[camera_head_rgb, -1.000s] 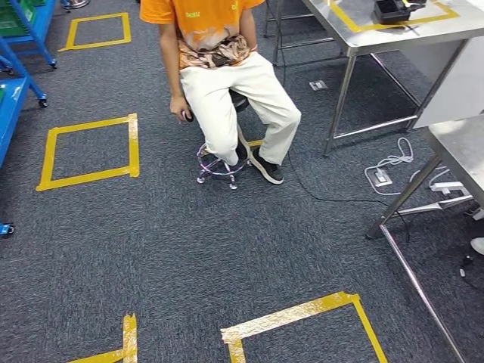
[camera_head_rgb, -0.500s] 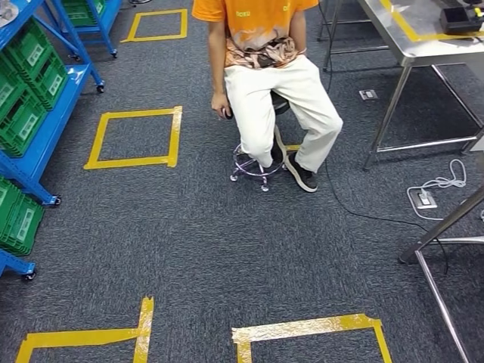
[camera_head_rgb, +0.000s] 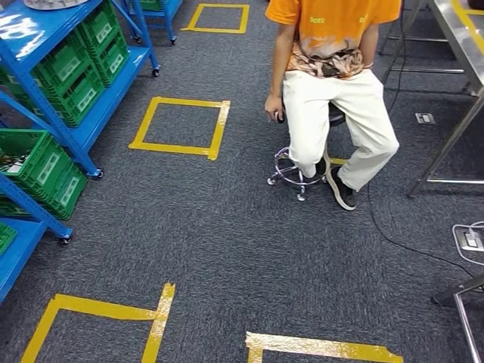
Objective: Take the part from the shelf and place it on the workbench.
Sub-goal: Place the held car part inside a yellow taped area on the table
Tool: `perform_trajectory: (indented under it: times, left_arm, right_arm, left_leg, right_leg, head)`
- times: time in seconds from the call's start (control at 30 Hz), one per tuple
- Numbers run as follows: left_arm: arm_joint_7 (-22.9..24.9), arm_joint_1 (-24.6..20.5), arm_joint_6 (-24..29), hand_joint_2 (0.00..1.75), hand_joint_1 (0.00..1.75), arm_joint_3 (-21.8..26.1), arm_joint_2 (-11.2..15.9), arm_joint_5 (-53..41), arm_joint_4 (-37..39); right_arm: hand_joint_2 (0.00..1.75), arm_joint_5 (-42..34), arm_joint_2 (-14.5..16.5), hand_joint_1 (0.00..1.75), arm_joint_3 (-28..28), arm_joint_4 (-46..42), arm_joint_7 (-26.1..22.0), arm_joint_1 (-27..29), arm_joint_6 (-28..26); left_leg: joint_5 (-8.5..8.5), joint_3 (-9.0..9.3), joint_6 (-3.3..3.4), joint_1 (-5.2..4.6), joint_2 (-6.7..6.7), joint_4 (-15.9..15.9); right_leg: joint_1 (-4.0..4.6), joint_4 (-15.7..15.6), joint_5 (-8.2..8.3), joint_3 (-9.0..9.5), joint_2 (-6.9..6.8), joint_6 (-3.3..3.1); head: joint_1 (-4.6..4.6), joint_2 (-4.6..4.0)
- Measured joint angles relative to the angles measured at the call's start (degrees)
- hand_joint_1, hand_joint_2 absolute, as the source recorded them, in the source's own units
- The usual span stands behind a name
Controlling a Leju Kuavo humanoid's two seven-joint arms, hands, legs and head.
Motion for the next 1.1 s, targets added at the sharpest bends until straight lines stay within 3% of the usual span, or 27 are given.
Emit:
perform_trajectory:
  times: [0.03,0.1,0.17,0.2,0.27,0.33,0.4,0.43,0.47,0.53,0.6,0.67,0.7,0.77,0.83,0.87,0.9,0.93,0.97,1.03,1.1]
  left_arm:
    - [0.1,0.0,0.0,0.00,0.00,0.0,0.0,0.0,0.0]
    - [0.2,-0.1,0.0,0.00,0.00,0.0,0.1,0.0,0.0]
    - [0.4,0.1,0.0,0.00,0.00,0.0,0.1,0.0,0.0]
    - [0.4,0.2,0.0,0.00,0.00,0.0,0.1,0.0,0.0]
    - [0.5,0.1,0.0,0.00,0.00,0.0,0.1,0.0,0.0]
    - [0.6,0.0,0.0,0.00,0.00,0.0,0.1,0.0,0.0]
    - [0.7,0.0,0.0,0.00,0.00,0.0,0.1,0.0,0.0]
    - [0.8,0.1,0.0,0.00,0.00,0.0,0.1,0.0,0.0]
    - [0.8,0.2,0.0,0.00,0.00,0.0,0.1,0.0,0.0]
    - [0.8,0.2,0.1,0.00,0.00,0.0,0.1,0.0,0.0]
    - [0.9,0.0,0.1,0.00,0.00,0.0,0.1,-0.1,0.0]
    - [0.9,0.0,0.1,0.00,0.00,0.0,0.1,-0.2,0.0]
    - [0.9,0.1,0.1,0.00,0.00,0.0,0.2,-0.2,0.0]
    - [0.9,0.2,0.1,0.00,0.00,0.0,0.2,-0.2,0.0]
    - [0.9,0.2,0.2,0.00,0.00,0.0,0.2,-0.2,0.0]
    - [0.9,0.1,0.2,0.00,0.00,0.0,0.1,-0.2,0.0]
    - [0.9,0.1,0.2,0.00,0.00,0.0,0.1,-0.3,0.0]
    - [0.9,0.1,0.1,0.00,0.00,0.0,0.1,-0.3,0.0]
    - [1.0,0.1,0.1,0.00,0.00,0.0,0.1,-0.3,0.0]
    - [1.0,0.1,0.1,0.00,0.00,0.0,0.1,-0.5,0.0]
    - [1.1,0.0,0.1,0.00,0.00,0.0,0.0,-0.5,0.0]
  right_arm:
    - [0.00,0.0,0.0,0.00,0.0,0.0,0.0,0.0,0.1]
    - [0.00,0.1,0.0,0.00,0.0,0.1,0.0,0.0,0.2]
    - [0.00,0.1,-0.1,0.00,0.0,0.1,0.0,0.0,0.3]
    - [0.00,0.2,-0.1,0.00,0.0,0.1,0.0,-0.1,0.3]
    - [0.00,0.3,-0.1,0.00,0.0,0.1,0.0,0.0,0.3]
    - [0.00,0.3,-0.1,0.00,0.0,0.1,0.0,0.1,0.3]
    - [0.00,0.4,-0.2,0.00,0.0,0.1,0.0,0.2,0.3]
    - [0.00,0.4,-0.2,0.00,0.0,0.1,0.0,0.2,0.3]
    - [0.00,0.4,-0.2,0.00,0.0,0.1,0.0,0.2,0.3]
    - [0.00,0.6,-0.2,0.00,0.0,0.1,0.0,0.2,0.4]
    - [0.00,1.0,-0.2,0.00,0.0,0.1,0.1,0.1,0.4]
    - [0.00,1.3,-0.2,0.00,0.0,0.1,0.2,-0.1,0.4]
    - [0.00,1.4,-0.2,0.00,0.1,0.1,0.2,-0.2,0.4]
    - [0.00,1.4,-0.2,0.00,0.1,0.1,0.3,-0.5,0.4]
    - [0.00,1.4,-0.2,0.00,0.1,0.1,0.3,-0.4,0.5]
    - [0.00,1.4,-0.2,0.00,0.1,0.1,0.4,-0.2,0.5]
    - [0.00,1.4,-0.2,0.00,0.1,0.1,0.4,-0.1,0.5]
    - [0.00,1.5,-0.2,0.00,0.1,0.1,0.5,0.0,0.5]
    - [0.00,1.5,-0.2,0.00,0.1,0.1,0.5,0.0,0.6]
    - [0.00,1.7,-0.3,0.00,0.1,0.2,0.5,0.0,0.6]
    - [0.00,1.9,-0.3,0.00,0.1,0.2,0.5,0.0,0.6]
  left_leg:
    - [-0.23,-0.16,-0.37,0.07,-0.72,0.5]
    - [-0.38,-0.66,-1.06,0.17,-1.87,1.0]
    - [-0.23,-1.01,-1.59,0.43,-2.86,1.1]
    - [-0.44,-1.22,-1.87,0.47,-2.35,1.4]
    - [-2.37,-2.76,-2.39,0.44,0.33,4.6]
    - [-5.75,-6.23,-2.80,0.59,2.78,11.7]
    - [-7.12,-8.80,-2.99,0.84,3.33,16.9]
    - [-6.21,-8.66,-2.99,0.90,3.46,16.6]
    - [-4.39,-7.42,-2.91,0.93,3.73,14.1]
    - [-0.98,-3.63,-2.55,0.61,5.79,6.4]
    - [-0.22,-1.48,-2.03,0.07,7.56,2.1]
    - [-0.57,-1.30,-1.44,-0.23,6.98,1.5]
    - [-0.48,-1.16,-1.11,-0.19,6.42,1.2]
    - [-0.22,-0.84,-0.41,0.09,5.39,0.7]
    - [-0.19,-0.75,0.04,0.25,4.27,0.6]
    - [-0.23,-0.72,0.15,0.25,3.55,0.6]
    - [-0.28,-0.65,0.21,0.24,2.77,0.6]
    - [-0.35,-0.54,0.20,0.24,1.94,0.6]
    - [-0.44,-0.35,0.14,0.25,1.12,0.6]
    - [-0.76,-0.02,-0.21,0.24,-0.39,0.8]
    - [-0.96,-0.15,-0.77,0.26,-1.76,1.0]
  right_leg:
    - [-0.26,-3.3,1.18,1.44,1.41,0.05]
    - [-0.33,-5.8,1.28,2.86,3.24,-0.32]
    - [-0.10,-6.0,1.40,3.26,2.31,-1.16]
    - [-0.06,-6.1,1.48,3.40,1.64,-1.61]
    - [-0.08,-6.4,1.54,3.66,0.08,-2.44]
    - [0.18,-6.4,1.33,3.80,-1.77,-2.97]
    - [0.34,-6.4,1.08,3.92,-3.56,-3.13]
    - [0.37,-6.4,0.94,4.05,-4.29,-3.11]
    - [0.37,-6.4,0.77,4.26,-4.95,-3.01]
    - [0.50,-6.4,0.28,4.63,-6.14,-2.53]
    - [0.71,-6.5,-0.22,4.80,-7.30,-1.88]
    - [0.73,-6.8,-0.49,5.45,-8.43,-1.33]
    - [0.64,-6.7,-0.76,5.69,-8.19,-1.08]
    - [0.47,-3.9,-2.59,4.66,-5.65,-0.71]
    - [0.38,3.4,-5.85,0.79,-2.72,-0.60]
    - [0.40,7.2,-6.97,-1.45,-2.17,-0.57]
    - [0.41,9.5,-7.03,-3.11,-1.96,-0.57]
    - [0.40,9.6,-5.87,-3.83,-1.85,-0.58]
    - [0.37,7.5,-3.71,-3.45,-1.65,-0.63]
    - [0.18,-0.1,0.94,-0.78,0.30,-0.75]
    - [0.00,-5.0,2.57,1.43,2.35,-0.97]
  head:
    - [0.06,0.00]
    - [0.15,0.00]
    - [0.14,0.00]
    - [0.09,0.00]
    - [-0.20,0.00]
    - [-0.45,0.00]
    - [-0.46,0.00]
    - [-0.46,0.00]
    - [-0.48,0.00]
    - [-0.48,0.00]
    - [-0.45,0.00]
    - [-0.41,0.00]
    - [-0.35,0.00]
    - [-0.09,0.00]
    - [0.23,0.00]
    - [0.29,0.00]
    - [0.28,0.00]
    - [0.30,0.00]
    - [0.30,0.00]
    - [0.32,0.00]
    - [0.28,0.00]
